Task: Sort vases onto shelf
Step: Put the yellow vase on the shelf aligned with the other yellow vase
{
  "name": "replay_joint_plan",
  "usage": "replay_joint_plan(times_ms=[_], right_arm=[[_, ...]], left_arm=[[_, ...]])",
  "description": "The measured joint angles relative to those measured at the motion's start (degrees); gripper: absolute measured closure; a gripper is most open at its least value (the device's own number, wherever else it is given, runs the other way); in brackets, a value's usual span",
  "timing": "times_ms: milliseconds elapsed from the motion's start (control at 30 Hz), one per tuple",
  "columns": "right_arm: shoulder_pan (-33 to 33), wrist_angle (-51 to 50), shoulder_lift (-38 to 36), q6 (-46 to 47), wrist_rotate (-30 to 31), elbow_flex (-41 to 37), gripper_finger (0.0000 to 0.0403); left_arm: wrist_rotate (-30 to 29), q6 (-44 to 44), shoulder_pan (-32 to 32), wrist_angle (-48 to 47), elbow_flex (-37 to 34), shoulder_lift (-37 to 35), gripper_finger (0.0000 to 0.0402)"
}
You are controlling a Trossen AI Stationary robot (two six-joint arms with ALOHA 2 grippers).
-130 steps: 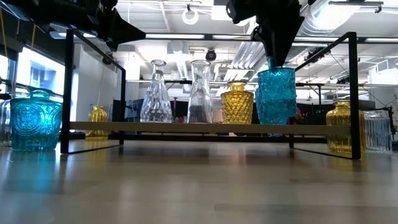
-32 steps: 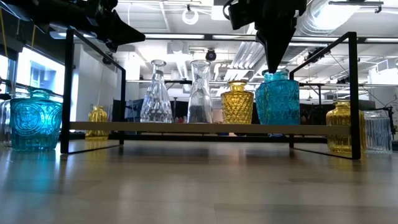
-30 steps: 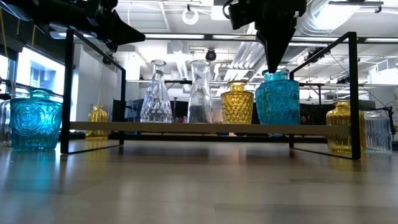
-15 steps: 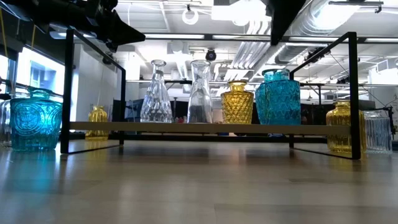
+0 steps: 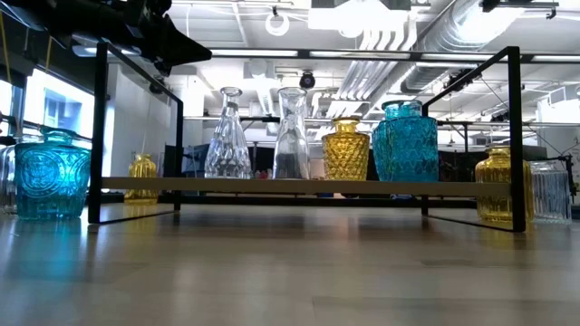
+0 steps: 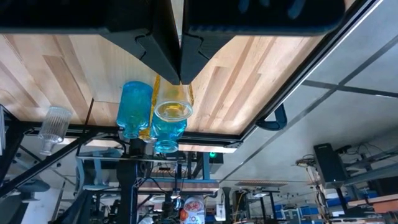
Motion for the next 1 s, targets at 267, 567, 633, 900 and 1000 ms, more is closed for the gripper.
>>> replay_joint_plan(times_ms=[267, 567, 633, 900, 1000], right_arm=[[1.3, 10.6, -10.0, 4.3, 0.0, -17.6, 0.0394], [1.6, 12.5, -19.2, 0.6, 7.9, -19.7, 0.0394], [1.6, 12.6, -20.5, -0.8, 9.7, -19.7, 0.0394], [0.6, 15.4, -21.9, -10.5, 13.5, -19.7, 0.0394], [0.1, 17.8, -21.9, -14.6, 13.5, -19.7, 0.0394]], left_arm=[[-0.2, -1.6, 0.0, -0.1, 0.0, 0.0, 0.0401], [-9.2, -2.6, 2.7, -13.7, 6.9, 0.0, 0.0401], [-9.9, -2.7, 5.3, -20.2, 10.4, 0.1, 0.0401], [-10.6, -2.9, 22.8, -51.4, 27.5, 8.9, 0.0401], [-10.0, 0.9, 28.9, -57.6, 32.3, 15.5, 0.0401]])
